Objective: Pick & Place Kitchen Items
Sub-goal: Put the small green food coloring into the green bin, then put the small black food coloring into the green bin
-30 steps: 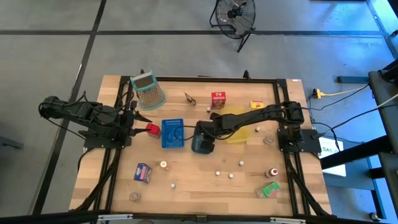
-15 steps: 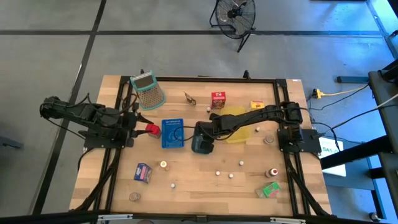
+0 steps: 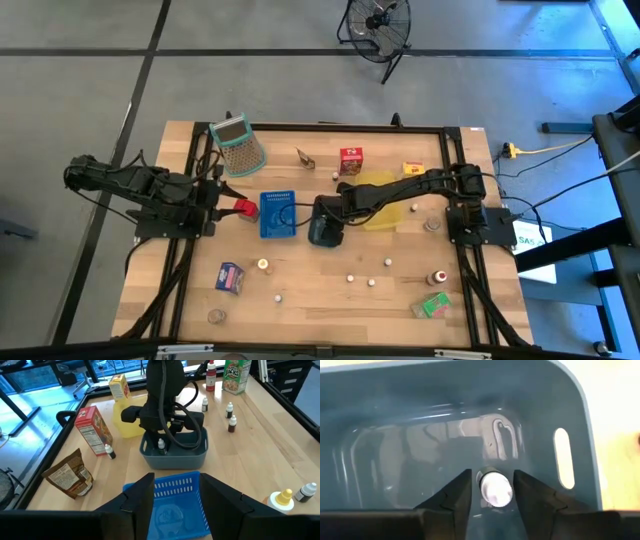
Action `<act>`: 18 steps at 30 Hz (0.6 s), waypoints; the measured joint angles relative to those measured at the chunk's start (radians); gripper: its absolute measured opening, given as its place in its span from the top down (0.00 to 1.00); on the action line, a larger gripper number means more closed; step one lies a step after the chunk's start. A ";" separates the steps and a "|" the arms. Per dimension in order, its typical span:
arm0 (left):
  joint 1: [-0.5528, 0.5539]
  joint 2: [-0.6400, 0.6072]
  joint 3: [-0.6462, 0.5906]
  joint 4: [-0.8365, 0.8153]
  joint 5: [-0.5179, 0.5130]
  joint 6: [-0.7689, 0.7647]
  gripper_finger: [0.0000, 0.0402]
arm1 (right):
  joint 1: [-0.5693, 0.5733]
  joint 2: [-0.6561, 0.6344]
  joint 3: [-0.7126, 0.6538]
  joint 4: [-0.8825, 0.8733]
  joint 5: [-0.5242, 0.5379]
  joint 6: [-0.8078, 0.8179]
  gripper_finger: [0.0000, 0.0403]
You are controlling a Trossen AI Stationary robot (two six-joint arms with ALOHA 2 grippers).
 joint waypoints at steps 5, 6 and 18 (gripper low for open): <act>0.000 0.000 0.000 0.000 0.000 0.000 0.62 | 0.000 0.000 0.000 0.001 0.000 0.000 0.61; 0.000 0.000 0.000 0.000 0.000 0.000 0.62 | 0.000 0.000 0.000 0.001 0.000 0.000 0.61; 0.000 0.000 0.000 0.000 0.000 0.000 0.63 | 0.000 -0.003 0.000 0.002 0.005 0.000 0.59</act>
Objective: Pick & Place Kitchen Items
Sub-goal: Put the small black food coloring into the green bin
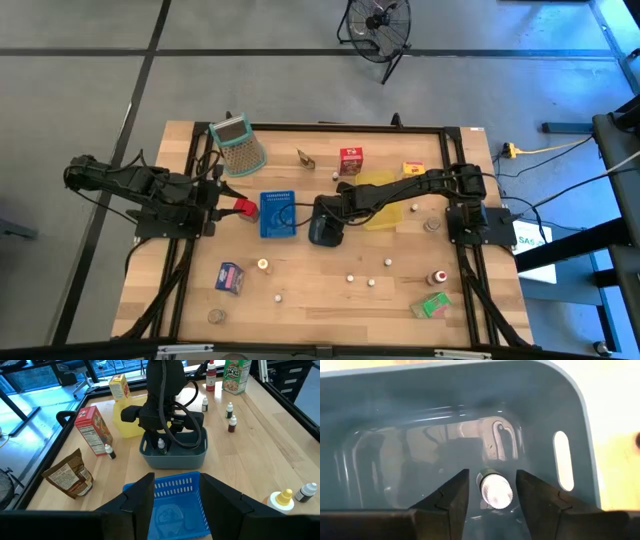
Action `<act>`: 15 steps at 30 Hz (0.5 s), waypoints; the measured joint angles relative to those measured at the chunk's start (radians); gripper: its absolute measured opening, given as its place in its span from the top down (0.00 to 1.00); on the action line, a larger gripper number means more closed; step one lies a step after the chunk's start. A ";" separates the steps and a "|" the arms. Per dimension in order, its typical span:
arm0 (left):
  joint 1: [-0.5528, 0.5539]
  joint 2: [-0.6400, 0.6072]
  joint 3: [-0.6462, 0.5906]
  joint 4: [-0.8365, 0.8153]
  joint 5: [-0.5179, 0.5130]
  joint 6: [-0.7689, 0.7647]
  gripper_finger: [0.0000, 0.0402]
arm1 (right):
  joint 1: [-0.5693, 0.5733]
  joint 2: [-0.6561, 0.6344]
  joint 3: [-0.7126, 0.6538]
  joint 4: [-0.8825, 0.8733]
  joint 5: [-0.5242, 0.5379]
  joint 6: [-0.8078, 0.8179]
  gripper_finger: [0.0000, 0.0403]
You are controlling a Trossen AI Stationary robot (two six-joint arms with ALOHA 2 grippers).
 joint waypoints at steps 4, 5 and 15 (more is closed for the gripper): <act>0.000 0.000 0.000 0.000 0.000 0.000 0.63 | 0.000 -0.010 0.000 0.001 0.026 0.009 0.59; 0.000 0.000 0.000 0.000 0.000 0.000 0.62 | 0.000 -0.014 0.000 -0.004 0.033 0.011 0.59; 0.000 0.000 0.001 0.000 0.000 0.000 0.62 | 0.002 -0.052 0.001 0.009 0.044 0.012 0.59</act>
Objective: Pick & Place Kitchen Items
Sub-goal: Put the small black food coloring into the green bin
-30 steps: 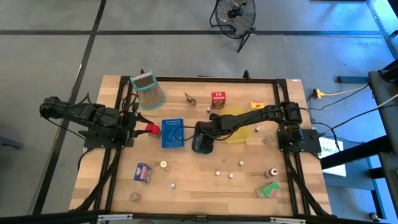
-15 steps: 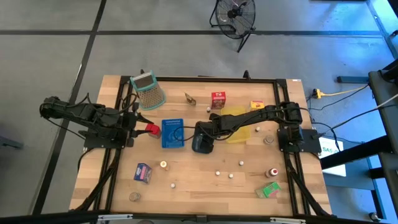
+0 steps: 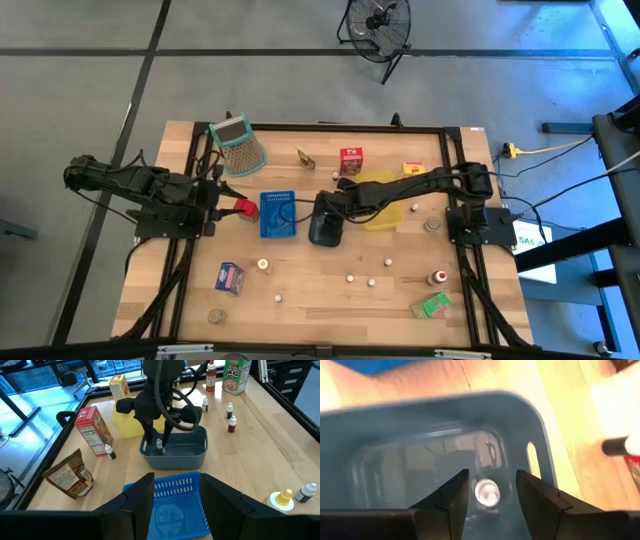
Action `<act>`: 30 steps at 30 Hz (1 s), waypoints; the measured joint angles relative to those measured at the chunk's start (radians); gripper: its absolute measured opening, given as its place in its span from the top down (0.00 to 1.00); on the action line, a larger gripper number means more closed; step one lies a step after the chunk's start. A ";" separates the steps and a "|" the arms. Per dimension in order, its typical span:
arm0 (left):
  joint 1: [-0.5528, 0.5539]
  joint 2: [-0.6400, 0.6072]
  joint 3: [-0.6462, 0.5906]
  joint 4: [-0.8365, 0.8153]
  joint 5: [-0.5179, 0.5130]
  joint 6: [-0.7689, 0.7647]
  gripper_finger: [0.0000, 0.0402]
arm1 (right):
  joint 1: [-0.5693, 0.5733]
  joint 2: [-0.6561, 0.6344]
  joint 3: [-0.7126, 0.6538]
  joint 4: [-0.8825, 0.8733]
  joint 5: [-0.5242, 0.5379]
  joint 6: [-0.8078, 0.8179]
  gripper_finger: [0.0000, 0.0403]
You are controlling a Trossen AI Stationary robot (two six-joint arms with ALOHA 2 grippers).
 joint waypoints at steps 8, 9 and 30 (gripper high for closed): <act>0.000 0.000 0.000 0.000 0.000 0.000 0.62 | 0.014 -0.005 0.032 -0.027 0.000 -0.035 0.59; 0.000 0.000 0.000 0.000 0.000 0.000 0.63 | 0.019 -0.005 0.052 -0.036 -0.001 -0.045 0.59; 0.000 0.000 0.000 0.000 0.000 0.000 0.62 | 0.192 -0.005 0.442 -0.622 0.104 0.024 0.59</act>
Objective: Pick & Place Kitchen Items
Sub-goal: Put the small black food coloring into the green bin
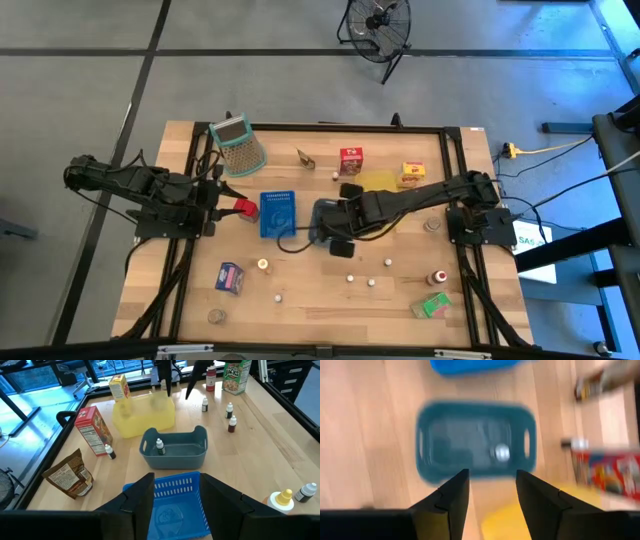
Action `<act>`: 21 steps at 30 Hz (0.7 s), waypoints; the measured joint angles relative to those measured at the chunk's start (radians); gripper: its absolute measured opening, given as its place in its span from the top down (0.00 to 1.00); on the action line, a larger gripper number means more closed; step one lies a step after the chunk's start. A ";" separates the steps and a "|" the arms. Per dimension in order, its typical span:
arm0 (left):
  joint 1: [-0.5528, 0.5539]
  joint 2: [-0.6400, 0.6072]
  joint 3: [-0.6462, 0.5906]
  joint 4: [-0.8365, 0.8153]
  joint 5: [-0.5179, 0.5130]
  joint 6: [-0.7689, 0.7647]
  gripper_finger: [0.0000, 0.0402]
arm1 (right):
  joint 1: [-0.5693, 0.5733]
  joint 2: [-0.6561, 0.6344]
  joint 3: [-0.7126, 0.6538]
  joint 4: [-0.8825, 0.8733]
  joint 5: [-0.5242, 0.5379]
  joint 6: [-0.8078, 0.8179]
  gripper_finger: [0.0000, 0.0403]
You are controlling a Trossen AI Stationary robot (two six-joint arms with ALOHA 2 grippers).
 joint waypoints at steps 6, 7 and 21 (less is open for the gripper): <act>0.000 0.000 0.000 0.000 0.000 0.000 0.62 | 0.034 0.000 0.000 -0.212 0.000 0.179 0.59; 0.000 0.000 0.000 0.000 0.000 0.000 0.63 | 0.040 0.000 0.000 -0.246 0.001 0.204 0.59; 0.000 0.000 0.000 0.000 0.000 0.000 0.63 | 0.058 0.000 0.000 -0.056 -0.082 0.159 0.59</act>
